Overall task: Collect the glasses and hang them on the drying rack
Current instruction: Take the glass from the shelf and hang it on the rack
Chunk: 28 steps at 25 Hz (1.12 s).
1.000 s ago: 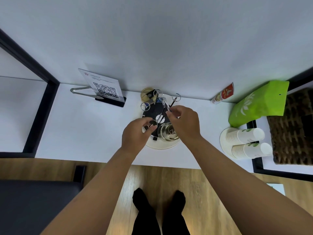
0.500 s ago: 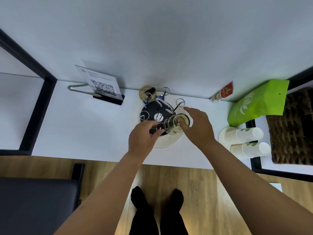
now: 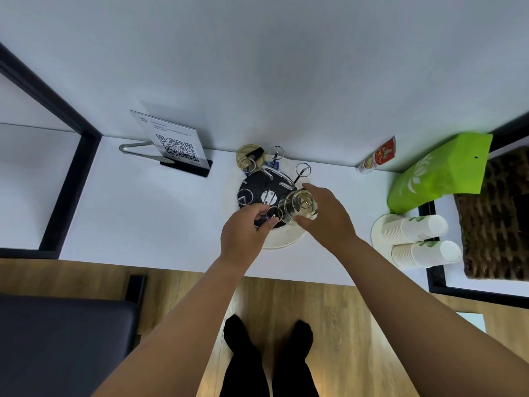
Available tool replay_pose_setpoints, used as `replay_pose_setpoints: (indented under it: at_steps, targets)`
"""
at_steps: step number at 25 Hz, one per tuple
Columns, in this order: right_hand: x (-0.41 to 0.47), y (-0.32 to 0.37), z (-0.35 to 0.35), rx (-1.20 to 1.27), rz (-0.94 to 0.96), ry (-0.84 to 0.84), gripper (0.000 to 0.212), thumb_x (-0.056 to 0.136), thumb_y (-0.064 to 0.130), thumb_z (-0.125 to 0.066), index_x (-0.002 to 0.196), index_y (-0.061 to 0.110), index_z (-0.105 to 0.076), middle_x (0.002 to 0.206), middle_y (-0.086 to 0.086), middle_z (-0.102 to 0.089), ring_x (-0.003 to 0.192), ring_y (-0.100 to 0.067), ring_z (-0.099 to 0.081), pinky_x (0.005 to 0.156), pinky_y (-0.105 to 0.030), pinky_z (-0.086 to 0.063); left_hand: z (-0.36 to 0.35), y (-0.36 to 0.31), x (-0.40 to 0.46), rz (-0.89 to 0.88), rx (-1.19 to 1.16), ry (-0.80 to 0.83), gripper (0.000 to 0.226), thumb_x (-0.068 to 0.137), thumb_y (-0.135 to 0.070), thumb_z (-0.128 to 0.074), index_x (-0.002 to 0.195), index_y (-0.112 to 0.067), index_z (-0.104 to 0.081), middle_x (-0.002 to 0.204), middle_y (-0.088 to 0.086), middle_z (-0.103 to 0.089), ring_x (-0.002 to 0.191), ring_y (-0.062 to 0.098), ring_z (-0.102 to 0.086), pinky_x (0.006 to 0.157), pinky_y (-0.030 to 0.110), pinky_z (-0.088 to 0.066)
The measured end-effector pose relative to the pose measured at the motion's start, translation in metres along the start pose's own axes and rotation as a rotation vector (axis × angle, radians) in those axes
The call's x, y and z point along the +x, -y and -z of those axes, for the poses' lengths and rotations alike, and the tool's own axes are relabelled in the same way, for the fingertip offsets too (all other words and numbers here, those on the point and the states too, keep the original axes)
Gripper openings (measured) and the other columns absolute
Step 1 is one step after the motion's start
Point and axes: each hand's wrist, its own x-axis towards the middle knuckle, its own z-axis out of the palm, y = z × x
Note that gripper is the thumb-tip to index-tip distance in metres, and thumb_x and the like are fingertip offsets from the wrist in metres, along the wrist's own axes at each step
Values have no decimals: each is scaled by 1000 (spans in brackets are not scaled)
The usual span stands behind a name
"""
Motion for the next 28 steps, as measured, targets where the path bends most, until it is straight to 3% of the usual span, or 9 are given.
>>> replay_pose_setpoints:
  at_steps: [9, 14, 20, 24, 28]
  targets:
    - [-11, 4, 7, -43, 4, 34, 84, 86, 41, -80, 157, 31, -37, 151, 1, -48, 138, -28, -44, 107, -43, -43, 19, 2, -9, 24, 55, 23, 38, 101, -44, -64, 132, -22, -70, 119, -10, -74, 107, 8, -68, 85, 23, -48]
    - [-22, 20, 34, -65, 44, 3, 82, 88, 46, -76, 157, 31, -36, 153, -1, -47, 140, -29, -42, 107, -44, -42, 54, -14, -19, 28, 85, 10, 37, 103, -46, -58, 130, -23, -70, 120, -11, -74, 106, 8, -68, 95, 35, -54]
    - [-54, 60, 77, 78, 195, -30, 74, 90, 49, -74, 154, 30, -43, 145, 1, -55, 138, -22, -47, 114, -38, -37, 97, -78, -45, -43, 56, -83, 34, 103, -47, -58, 130, -30, -67, 112, -17, -71, 104, 3, -66, 95, 33, -52]
    - [-81, 92, 117, 106, 330, -98, 70, 90, 50, -73, 153, 32, -45, 136, 3, -60, 128, -19, -54, 109, -39, -43, 125, -127, -76, -140, 52, -136, 35, 103, -48, -58, 134, -33, -64, 116, -17, -70, 106, 4, -65, 97, 35, -52]
    - [-122, 121, 155, 148, 408, -155, 70, 91, 53, -72, 153, 35, -45, 138, 5, -60, 129, -16, -53, 112, -39, -41, 158, -165, -113, -230, 55, -178, 39, 102, -50, -58, 138, -36, -61, 122, -18, -68, 111, 3, -64, 101, 39, -52]
